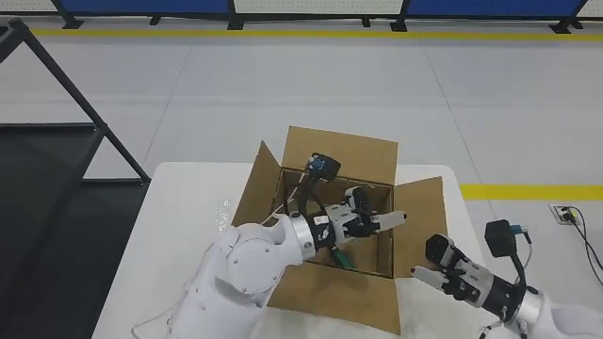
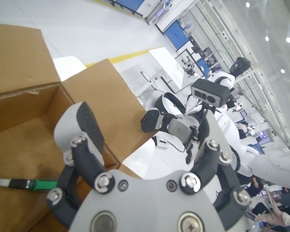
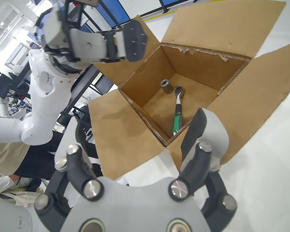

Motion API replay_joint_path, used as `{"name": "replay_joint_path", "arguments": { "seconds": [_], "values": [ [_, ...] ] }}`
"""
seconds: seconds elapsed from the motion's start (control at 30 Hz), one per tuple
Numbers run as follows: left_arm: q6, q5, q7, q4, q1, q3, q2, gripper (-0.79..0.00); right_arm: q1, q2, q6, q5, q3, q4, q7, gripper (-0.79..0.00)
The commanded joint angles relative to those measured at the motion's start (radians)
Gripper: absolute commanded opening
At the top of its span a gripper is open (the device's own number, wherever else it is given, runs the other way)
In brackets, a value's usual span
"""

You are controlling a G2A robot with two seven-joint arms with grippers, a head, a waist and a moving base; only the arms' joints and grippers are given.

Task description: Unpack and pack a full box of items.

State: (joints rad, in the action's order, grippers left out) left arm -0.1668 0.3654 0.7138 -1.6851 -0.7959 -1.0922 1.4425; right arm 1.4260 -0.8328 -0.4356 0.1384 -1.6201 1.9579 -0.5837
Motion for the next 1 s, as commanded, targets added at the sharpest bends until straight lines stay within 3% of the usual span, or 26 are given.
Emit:
{"name": "replay_joint_path", "arguments": {
  "seconds": [0.0, 0.23, 0.4, 0.67, 0.97],
  "values": [
    [-0.01, 0.011, 0.008, -0.079, -0.066, -0.063, -0.014, 0.0, -0.016, -0.001, 0.007, -0.008, 0.008, -0.022, 0.0, 0.0],
    [-0.067, 0.05, -0.046, -0.32, -0.287, -0.267, -0.053, 0.0, -0.047, -0.005, 0.043, -0.031, 0.02, -0.078, -0.023, 0.0],
    [-0.14, 0.065, -0.118, -0.424, -0.436, -0.389, -0.07, 0.0, -0.068, -0.008, 0.1, -0.016, 0.042, -0.096, -0.04, 0.0],
    [-0.21, 0.078, -0.189, -0.464, -0.616, -0.515, -0.088, 0.0, -0.094, -0.015, 0.141, -0.031, 0.084, -0.148, -0.068, 0.0],
    [-0.347, -0.081, -0.23, -0.427, -0.73, -0.644, -0.105, 0.0, -0.115, -0.024, 0.147, -0.06, 0.118, -0.188, -0.066, 0.0]
  ]
}}
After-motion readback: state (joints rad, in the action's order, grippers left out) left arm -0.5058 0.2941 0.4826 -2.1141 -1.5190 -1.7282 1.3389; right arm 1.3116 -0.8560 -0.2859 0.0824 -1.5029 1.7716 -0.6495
